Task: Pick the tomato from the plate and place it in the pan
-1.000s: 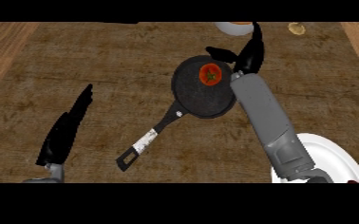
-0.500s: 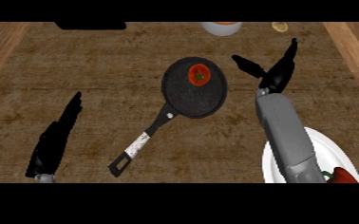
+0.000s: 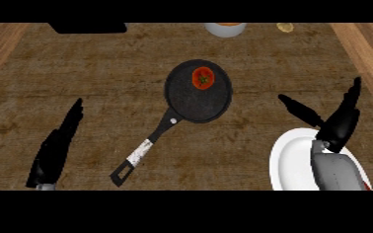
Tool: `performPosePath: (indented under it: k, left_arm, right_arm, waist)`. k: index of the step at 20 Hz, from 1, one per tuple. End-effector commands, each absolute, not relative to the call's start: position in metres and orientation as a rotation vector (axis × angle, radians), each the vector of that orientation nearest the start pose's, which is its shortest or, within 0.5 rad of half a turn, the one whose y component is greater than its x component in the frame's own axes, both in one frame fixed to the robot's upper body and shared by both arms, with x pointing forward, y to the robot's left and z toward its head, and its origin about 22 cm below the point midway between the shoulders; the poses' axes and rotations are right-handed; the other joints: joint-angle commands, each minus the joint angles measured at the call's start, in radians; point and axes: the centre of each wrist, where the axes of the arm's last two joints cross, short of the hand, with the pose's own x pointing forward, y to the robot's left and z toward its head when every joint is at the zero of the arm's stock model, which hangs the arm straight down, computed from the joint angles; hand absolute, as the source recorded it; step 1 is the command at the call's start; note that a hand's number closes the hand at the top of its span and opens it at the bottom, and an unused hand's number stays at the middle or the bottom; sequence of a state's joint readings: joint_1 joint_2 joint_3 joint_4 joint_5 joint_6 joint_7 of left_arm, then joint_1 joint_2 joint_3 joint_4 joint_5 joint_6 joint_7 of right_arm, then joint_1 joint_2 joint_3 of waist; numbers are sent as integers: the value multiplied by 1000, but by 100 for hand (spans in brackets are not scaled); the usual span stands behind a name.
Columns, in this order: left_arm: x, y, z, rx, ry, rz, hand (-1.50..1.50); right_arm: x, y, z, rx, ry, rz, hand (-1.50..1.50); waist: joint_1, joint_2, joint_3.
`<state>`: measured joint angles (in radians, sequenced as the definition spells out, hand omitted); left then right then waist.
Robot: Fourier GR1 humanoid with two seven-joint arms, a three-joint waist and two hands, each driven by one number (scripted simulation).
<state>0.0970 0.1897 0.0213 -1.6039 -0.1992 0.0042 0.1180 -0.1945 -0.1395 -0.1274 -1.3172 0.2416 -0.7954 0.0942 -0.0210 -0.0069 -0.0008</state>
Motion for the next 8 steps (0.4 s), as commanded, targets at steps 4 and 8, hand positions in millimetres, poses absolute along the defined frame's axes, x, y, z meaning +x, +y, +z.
performPosePath:
  k: [4, 8]
  left_arm:
    - [213, 288, 19, 351, -1378, -243, 0]
    - [231, 278, 5, 324, -1372, -243, 0]
  right_arm:
    - [192, -317, 6, -940, -1440, -401, -150]
    - [178, -334, 30, -916, -1456, -369, -150]
  waist:
    - [8, 3, 1]
    - [13, 6, 1]
